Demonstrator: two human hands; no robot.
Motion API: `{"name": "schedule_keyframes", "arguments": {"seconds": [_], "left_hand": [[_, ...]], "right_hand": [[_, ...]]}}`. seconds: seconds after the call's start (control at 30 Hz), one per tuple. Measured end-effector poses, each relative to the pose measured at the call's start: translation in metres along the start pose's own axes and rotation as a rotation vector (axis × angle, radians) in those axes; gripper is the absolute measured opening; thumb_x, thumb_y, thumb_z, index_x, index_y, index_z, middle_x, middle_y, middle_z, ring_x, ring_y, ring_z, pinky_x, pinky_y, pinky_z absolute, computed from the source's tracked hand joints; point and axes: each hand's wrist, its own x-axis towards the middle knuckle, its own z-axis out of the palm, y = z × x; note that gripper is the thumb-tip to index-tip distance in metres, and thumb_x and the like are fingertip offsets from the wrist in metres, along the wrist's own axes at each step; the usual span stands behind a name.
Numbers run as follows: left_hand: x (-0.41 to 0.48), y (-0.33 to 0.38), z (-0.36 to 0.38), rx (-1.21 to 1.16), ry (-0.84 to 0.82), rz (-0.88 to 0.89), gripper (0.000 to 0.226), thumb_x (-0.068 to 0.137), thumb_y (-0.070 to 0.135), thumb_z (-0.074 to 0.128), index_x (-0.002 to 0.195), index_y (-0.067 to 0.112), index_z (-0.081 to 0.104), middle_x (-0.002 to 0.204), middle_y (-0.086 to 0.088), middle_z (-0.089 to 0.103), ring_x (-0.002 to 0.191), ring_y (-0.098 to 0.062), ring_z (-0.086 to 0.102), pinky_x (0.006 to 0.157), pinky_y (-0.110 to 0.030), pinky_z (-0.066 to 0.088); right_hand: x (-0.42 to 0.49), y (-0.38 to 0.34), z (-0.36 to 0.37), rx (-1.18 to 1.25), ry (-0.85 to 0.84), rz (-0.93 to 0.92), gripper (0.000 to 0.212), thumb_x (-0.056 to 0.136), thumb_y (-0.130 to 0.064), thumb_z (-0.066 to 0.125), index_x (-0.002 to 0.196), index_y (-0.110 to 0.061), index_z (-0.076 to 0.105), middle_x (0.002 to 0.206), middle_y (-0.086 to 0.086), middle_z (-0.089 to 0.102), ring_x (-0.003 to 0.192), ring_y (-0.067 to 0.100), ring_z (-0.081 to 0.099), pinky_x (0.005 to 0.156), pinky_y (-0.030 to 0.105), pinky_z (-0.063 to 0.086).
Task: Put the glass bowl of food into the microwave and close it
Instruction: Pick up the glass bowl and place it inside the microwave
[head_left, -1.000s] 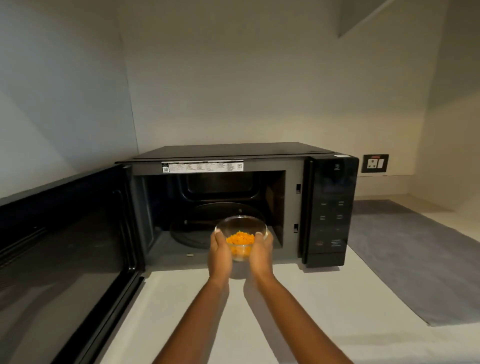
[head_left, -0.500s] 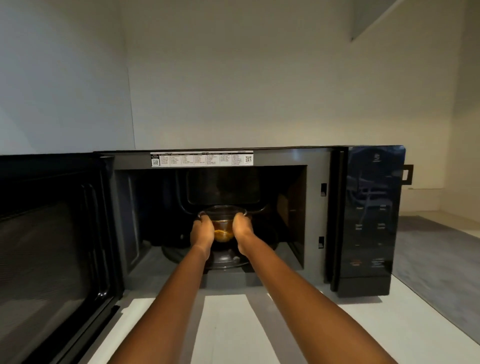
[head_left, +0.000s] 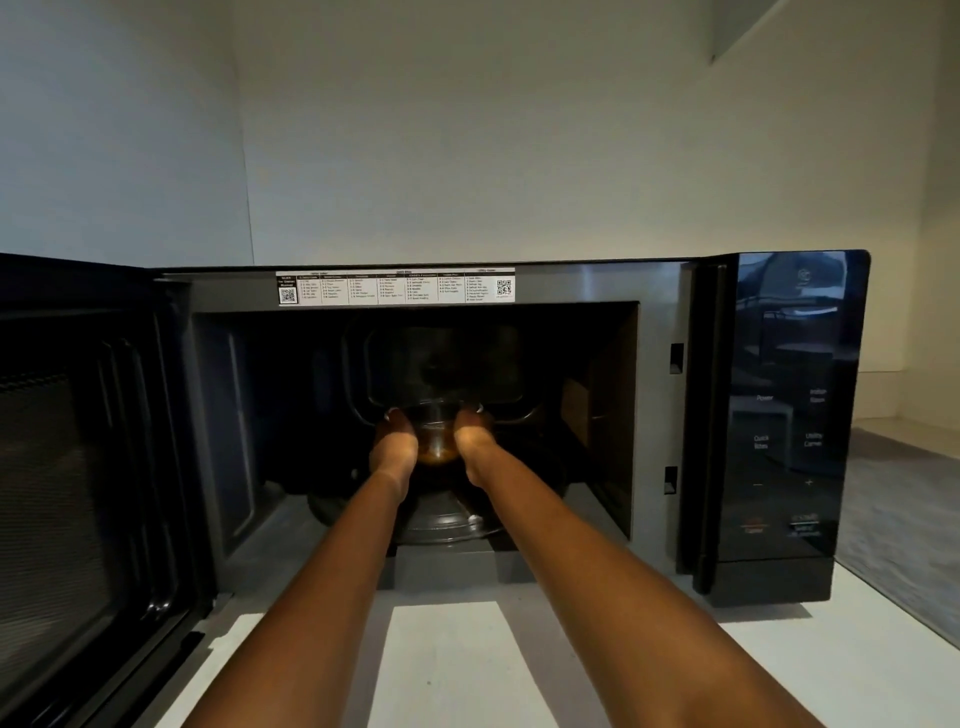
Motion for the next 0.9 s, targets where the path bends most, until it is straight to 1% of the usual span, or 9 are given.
{"name": "schedule_keyframes", "arguments": {"seconds": [0.13, 0.27, 0.37, 0.43, 0.53, 0.63, 0.8, 0.9], "left_hand": [[0.001, -0.004, -0.001, -0.002, -0.005, -0.010, 0.056, 0.101, 0.038, 0.019, 0.138, 0.003, 0.042, 0.142, -0.022, 0.046, 0.130, -0.036, 0.044, 0.113, -0.041, 0.034], [0.000, -0.005, 0.001, -0.026, -0.008, 0.021, 0.053, 0.101, 0.037, 0.021, 0.138, 0.005, 0.041, 0.142, -0.021, 0.046, 0.130, -0.035, 0.045, 0.112, -0.041, 0.035], [0.001, -0.010, 0.003, -0.040, -0.010, 0.024, 0.051, 0.101, 0.037, 0.022, 0.136, 0.006, 0.044, 0.139, -0.021, 0.049, 0.127, -0.035, 0.047, 0.108, -0.038, 0.037], [0.003, -0.014, 0.004, -0.045, -0.005, 0.026, 0.051, 0.102, 0.036, 0.021, 0.134, 0.005, 0.045, 0.138, -0.022, 0.050, 0.125, -0.035, 0.048, 0.106, -0.037, 0.037], [0.004, -0.017, 0.006, -0.030, 0.004, 0.024, 0.051, 0.102, 0.036, 0.022, 0.134, 0.005, 0.046, 0.138, -0.023, 0.050, 0.126, -0.035, 0.048, 0.105, -0.036, 0.037], [0.003, -0.019, 0.005, -0.019, 0.002, 0.026, 0.052, 0.101, 0.038, 0.022, 0.135, 0.005, 0.045, 0.138, -0.023, 0.050, 0.126, -0.035, 0.048, 0.106, -0.037, 0.037], [-0.001, -0.016, 0.005, 0.012, -0.004, 0.029, 0.056, 0.101, 0.040, 0.019, 0.137, 0.005, 0.044, 0.140, -0.023, 0.048, 0.128, -0.035, 0.046, 0.109, -0.036, 0.034], [-0.015, -0.009, 0.004, 0.083, 0.037, 0.028, 0.060, 0.100, 0.044, 0.019, 0.137, 0.002, 0.041, 0.138, -0.024, 0.049, 0.127, -0.037, 0.046, 0.108, -0.037, 0.035]], "right_hand": [[0.001, 0.005, 0.002, -0.004, -0.008, 0.005, 0.046, 0.102, -0.029, 0.023, 0.133, 0.001, 0.041, 0.137, 0.025, 0.049, 0.124, 0.038, 0.049, 0.108, 0.047, 0.040], [0.004, 0.007, -0.002, -0.007, -0.001, 0.008, 0.049, 0.102, -0.031, 0.022, 0.131, 0.002, 0.044, 0.135, 0.026, 0.051, 0.122, 0.038, 0.052, 0.105, 0.045, 0.043], [0.006, 0.010, -0.005, 0.003, -0.004, 0.010, 0.048, 0.102, -0.030, 0.023, 0.130, 0.002, 0.045, 0.132, 0.025, 0.053, 0.119, 0.037, 0.054, 0.101, 0.043, 0.047], [0.005, 0.013, -0.005, -0.003, -0.008, 0.008, 0.047, 0.102, -0.029, 0.024, 0.129, 0.003, 0.047, 0.132, 0.026, 0.054, 0.119, 0.038, 0.054, 0.102, 0.044, 0.046], [0.007, 0.015, -0.007, -0.024, -0.013, 0.020, 0.048, 0.102, -0.027, 0.023, 0.131, 0.006, 0.043, 0.135, 0.027, 0.051, 0.121, 0.038, 0.053, 0.106, 0.045, 0.043], [0.006, 0.017, -0.009, -0.012, -0.043, 0.031, 0.049, 0.102, -0.029, 0.023, 0.133, 0.004, 0.041, 0.135, 0.025, 0.051, 0.114, 0.034, 0.056, 0.105, 0.041, 0.044], [0.001, 0.015, -0.011, -0.084, -0.060, 0.048, 0.052, 0.101, -0.034, 0.022, 0.137, 0.001, 0.038, 0.139, 0.024, 0.048, 0.124, 0.034, 0.050, 0.107, 0.040, 0.041], [-0.006, 0.012, -0.015, -0.196, 0.005, -0.002, 0.054, 0.100, -0.040, 0.025, 0.139, -0.003, 0.032, 0.143, 0.023, 0.041, 0.130, 0.035, 0.043, 0.111, 0.040, 0.035]]}}
